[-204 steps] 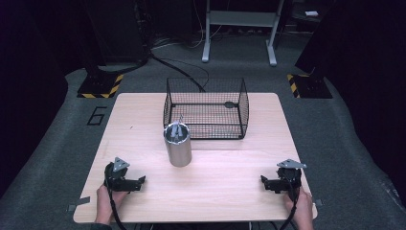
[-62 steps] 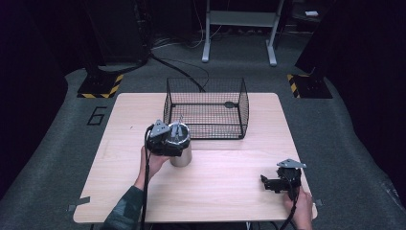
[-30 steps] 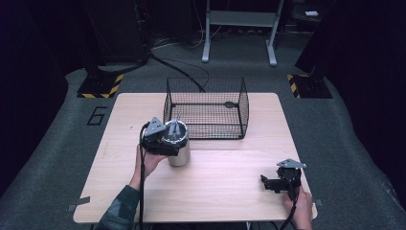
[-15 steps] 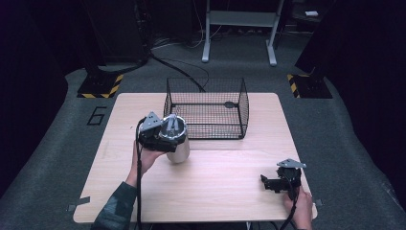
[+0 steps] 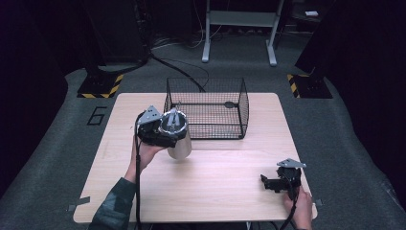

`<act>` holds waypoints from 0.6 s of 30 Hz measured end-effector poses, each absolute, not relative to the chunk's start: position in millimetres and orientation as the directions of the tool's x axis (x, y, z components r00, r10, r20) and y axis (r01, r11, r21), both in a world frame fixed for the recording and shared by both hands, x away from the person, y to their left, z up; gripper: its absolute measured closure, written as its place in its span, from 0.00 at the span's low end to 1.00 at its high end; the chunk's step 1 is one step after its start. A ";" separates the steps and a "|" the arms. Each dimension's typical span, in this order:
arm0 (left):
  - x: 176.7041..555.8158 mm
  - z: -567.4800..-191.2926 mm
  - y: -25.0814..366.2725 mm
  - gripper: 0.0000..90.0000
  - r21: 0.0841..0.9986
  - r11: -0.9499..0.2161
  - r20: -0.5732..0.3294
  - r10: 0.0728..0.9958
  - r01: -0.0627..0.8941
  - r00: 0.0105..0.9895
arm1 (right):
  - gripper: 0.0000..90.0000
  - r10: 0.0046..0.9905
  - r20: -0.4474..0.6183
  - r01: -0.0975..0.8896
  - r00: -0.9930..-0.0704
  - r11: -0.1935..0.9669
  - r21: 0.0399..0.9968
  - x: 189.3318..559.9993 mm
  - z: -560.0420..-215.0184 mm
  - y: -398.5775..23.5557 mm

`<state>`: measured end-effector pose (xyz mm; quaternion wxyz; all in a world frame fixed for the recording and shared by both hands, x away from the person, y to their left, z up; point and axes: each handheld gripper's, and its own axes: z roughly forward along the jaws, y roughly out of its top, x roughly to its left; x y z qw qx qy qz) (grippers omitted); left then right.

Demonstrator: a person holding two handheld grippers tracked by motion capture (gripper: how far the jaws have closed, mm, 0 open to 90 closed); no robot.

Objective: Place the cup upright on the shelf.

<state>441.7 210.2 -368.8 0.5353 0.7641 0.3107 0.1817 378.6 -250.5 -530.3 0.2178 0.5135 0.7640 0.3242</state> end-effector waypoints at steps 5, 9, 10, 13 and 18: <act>442.6 -361.6 208.0 0.04 0.931 -0.243 -0.045 0.663 0.271 0.747 | 0.00 0.927 0.005 0.641 -0.374 0.254 0.724 378.7 -530.6 -249.8; 443.4 -354.5 208.5 0.04 0.932 -0.243 -0.047 0.656 0.269 0.754 | 0.00 0.927 0.005 0.641 -0.374 0.255 0.724 378.7 -530.6 -249.8; 443.9 -352.4 208.8 0.04 0.933 -0.244 -0.045 0.652 0.266 0.757 | 0.00 0.927 0.004 0.640 -0.375 0.255 0.724 378.7 -530.6 -249.8; 444.8 -347.7 208.1 0.04 0.936 -0.239 -0.041 0.653 0.257 0.756 | 0.00 0.927 0.002 0.640 -0.374 0.257 0.724 378.7 -530.6 -249.7; 447.2 -339.2 206.6 0.04 0.935 -0.252 -0.032 0.643 0.251 0.765 | 0.00 0.926 -0.001 0.639 -0.377 0.261 0.723 378.7 -530.6 -250.1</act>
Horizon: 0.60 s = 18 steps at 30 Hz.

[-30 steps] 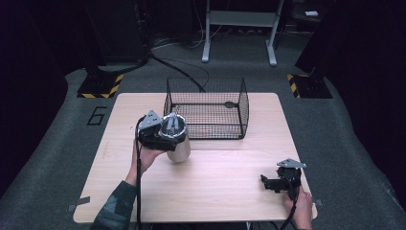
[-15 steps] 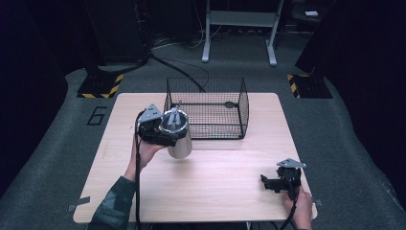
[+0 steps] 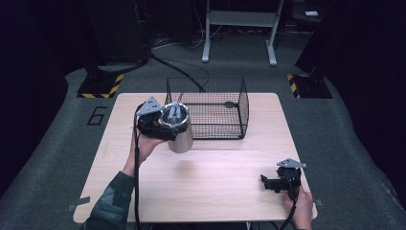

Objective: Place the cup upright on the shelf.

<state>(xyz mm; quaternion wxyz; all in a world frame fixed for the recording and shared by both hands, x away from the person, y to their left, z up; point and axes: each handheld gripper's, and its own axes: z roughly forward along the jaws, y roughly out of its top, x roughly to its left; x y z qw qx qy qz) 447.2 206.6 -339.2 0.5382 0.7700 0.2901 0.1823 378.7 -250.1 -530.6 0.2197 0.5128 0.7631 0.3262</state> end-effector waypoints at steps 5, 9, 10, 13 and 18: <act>450.6 -332.2 204.3 0.04 0.936 -0.254 -0.025 0.642 0.243 0.767 | 0.00 0.928 0.006 0.641 -0.374 0.254 0.724 378.7 -530.6 -249.8; 453.1 -327.3 203.3 0.04 0.939 -0.248 -0.026 0.638 0.238 0.769 | 0.00 0.925 -0.001 0.640 -0.379 0.263 0.722 378.7 -530.5 -250.5; 454.4 -325.0 203.1 0.04 0.937 -0.256 -0.022 0.637 0.238 0.771 | 0.00 0.926 0.002 0.640 -0.377 0.259 0.723 378.7 -530.6 -250.2; 456.2 -322.4 202.2 0.04 0.937 -0.256 -0.022 0.635 0.237 0.772 | 0.00 0.927 0.006 0.641 -0.374 0.254 0.724 378.7 -530.6 -249.8; 459.5 -316.4 200.2 0.04 0.941 -0.249 -0.019 0.637 0.229 0.771 | 0.00 0.926 0.002 0.640 -0.376 0.259 0.723 378.7 -530.6 -250.1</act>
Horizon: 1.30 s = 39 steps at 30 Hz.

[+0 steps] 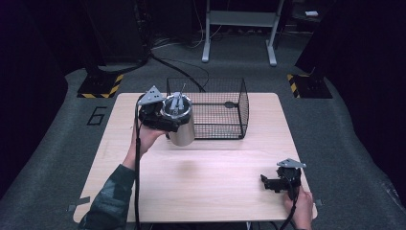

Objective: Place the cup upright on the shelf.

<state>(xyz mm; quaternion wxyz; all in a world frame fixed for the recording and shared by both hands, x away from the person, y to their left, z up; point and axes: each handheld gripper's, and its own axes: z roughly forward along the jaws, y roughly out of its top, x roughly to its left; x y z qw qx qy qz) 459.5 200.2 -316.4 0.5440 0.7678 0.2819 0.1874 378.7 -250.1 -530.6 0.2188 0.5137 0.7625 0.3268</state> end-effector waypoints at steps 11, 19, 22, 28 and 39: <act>466.8 -303.4 193.9 0.04 0.945 -0.244 -0.011 0.639 0.216 0.769 | 0.00 0.927 0.003 0.641 -0.376 0.258 0.723 378.7 -530.6 -250.1; 475.7 -295.6 187.7 0.04 0.944 -0.252 -0.003 0.642 0.214 0.767 | 0.00 0.925 -0.001 0.640 -0.379 0.263 0.722 378.7 -530.6 -250.5; 480.8 -292.2 185.0 0.04 0.943 -0.253 -0.002 0.644 0.215 0.765 | 0.00 0.928 0.006 0.641 -0.374 0.254 0.724 378.7 -530.6 -249.8; 488.0 -286.6 179.6 0.04 0.943 -0.258 0.007 0.646 0.210 0.763 | 0.00 0.925 -0.001 0.640 -0.380 0.263 0.722 378.7 -530.5 -250.5; 503.1 -281.3 169.4 0.04 0.939 -0.269 0.014 0.651 0.214 0.759 | 0.00 0.925 -0.002 0.639 -0.381 0.265 0.722 378.7 -530.5 -250.7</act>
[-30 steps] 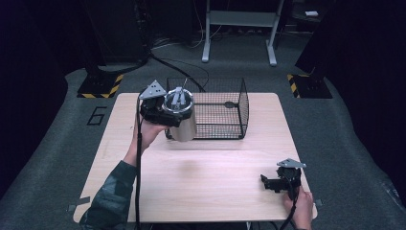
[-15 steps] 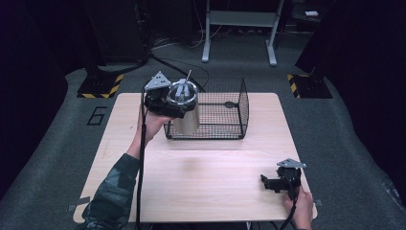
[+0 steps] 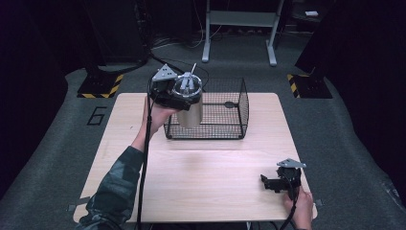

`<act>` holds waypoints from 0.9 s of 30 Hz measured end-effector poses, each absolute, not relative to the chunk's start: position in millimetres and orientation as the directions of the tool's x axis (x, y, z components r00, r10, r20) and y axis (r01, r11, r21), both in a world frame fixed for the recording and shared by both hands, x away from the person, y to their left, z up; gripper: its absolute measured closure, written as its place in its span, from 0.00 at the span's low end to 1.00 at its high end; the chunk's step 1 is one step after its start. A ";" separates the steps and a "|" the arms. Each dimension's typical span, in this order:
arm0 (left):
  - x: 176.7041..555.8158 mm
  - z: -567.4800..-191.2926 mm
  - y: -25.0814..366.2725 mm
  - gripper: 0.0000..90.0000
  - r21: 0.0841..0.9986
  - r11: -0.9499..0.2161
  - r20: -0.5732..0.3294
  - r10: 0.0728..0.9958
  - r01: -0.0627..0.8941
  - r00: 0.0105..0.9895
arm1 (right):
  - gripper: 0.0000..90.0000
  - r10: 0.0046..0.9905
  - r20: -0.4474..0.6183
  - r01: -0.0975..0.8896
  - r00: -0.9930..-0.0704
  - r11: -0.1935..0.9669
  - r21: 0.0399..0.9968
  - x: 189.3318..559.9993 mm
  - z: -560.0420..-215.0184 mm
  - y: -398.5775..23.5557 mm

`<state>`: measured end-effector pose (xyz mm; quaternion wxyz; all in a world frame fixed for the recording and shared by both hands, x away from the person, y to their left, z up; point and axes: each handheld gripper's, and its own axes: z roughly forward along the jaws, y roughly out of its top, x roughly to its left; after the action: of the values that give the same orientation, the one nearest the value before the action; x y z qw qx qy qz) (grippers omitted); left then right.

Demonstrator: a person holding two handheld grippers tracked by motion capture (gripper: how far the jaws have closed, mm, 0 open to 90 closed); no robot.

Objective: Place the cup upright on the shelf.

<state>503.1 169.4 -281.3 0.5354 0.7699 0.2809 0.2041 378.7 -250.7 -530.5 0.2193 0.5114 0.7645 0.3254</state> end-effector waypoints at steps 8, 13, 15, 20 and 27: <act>516.9 -279.2 166.6 0.04 0.942 -0.251 0.002 0.670 0.224 0.743 | 0.00 0.925 -0.002 0.639 -0.380 0.264 0.722 378.7 -530.6 -250.6; 528.2 -281.7 166.0 0.04 0.937 -0.257 0.004 0.684 0.236 0.729 | 0.00 0.925 -0.002 0.639 -0.380 0.264 0.722 378.7 -530.6 -250.6; 530.7 -282.9 164.8 0.04 0.936 -0.253 -0.002 0.689 0.243 0.724 | 0.00 0.925 -0.002 0.639 -0.380 0.264 0.722 378.7 -530.6 -250.7; 542.2 -288.6 160.8 0.04 0.927 -0.267 -0.001 0.700 0.262 0.714 | 0.00 0.925 -0.002 0.639 -0.380 0.264 0.722 378.7 -530.6 -250.7; 554.0 -298.4 152.9 0.04 0.925 -0.258 -0.001 0.733 0.280 0.680 | 0.00 0.927 0.005 0.642 -0.375 0.256 0.723 378.6 -530.4 -250.1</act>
<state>554.0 152.9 -298.4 0.5105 0.7612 0.3326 0.2221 378.6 -250.1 -530.4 0.2179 0.5150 0.7618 0.3271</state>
